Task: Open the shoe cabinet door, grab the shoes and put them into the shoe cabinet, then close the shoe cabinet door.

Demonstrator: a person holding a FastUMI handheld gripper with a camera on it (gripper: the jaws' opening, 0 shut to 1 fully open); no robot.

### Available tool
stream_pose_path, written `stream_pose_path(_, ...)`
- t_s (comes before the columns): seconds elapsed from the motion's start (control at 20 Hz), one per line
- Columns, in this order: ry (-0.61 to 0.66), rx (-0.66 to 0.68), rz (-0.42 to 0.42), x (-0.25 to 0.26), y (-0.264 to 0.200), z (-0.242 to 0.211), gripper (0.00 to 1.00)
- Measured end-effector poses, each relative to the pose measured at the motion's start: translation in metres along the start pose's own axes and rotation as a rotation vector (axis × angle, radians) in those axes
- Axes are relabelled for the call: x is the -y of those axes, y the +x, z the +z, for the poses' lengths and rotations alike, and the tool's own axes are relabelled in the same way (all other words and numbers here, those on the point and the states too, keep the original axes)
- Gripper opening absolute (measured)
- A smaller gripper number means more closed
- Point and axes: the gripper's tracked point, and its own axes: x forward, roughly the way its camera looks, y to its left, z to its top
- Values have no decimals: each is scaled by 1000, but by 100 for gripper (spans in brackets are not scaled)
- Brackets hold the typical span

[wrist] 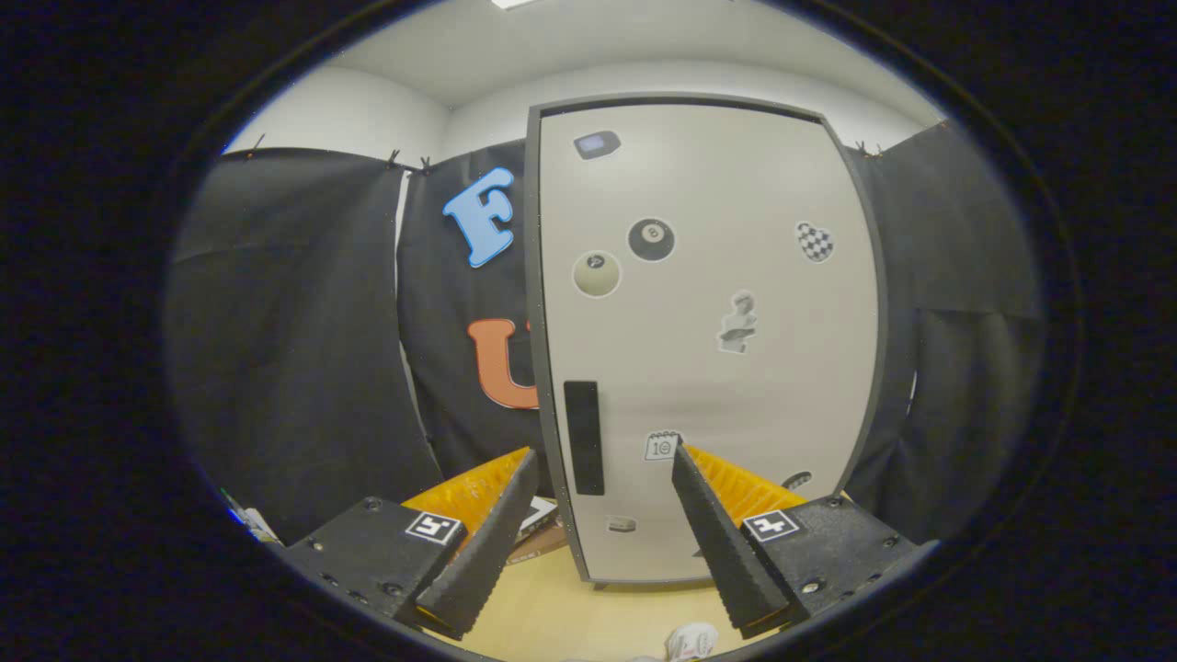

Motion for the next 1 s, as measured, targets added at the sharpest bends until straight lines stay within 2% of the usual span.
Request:
stream_pose_path(0.2, -1, -35, -39, -3, 62, -8, 94)
stream_pose_path(0.4, 14, -87, -66, 1, 99, -22, 86)
stream_pose_path(0.5, 10, -95, -64, 1, 108, -26, 80)
stream_pose_path(0.65, 19, -112, -65, 0, 115, -31, 61)
stream_pose_path(0.75, 20, -105, -82, 1, 119, -32, 52)
stream_pose_path(0.9, -18, -96, -97, 0, 117, -36, 42)
stream_pose_path(1.0, -43, -93, -105, 2, 116, -35, 40)
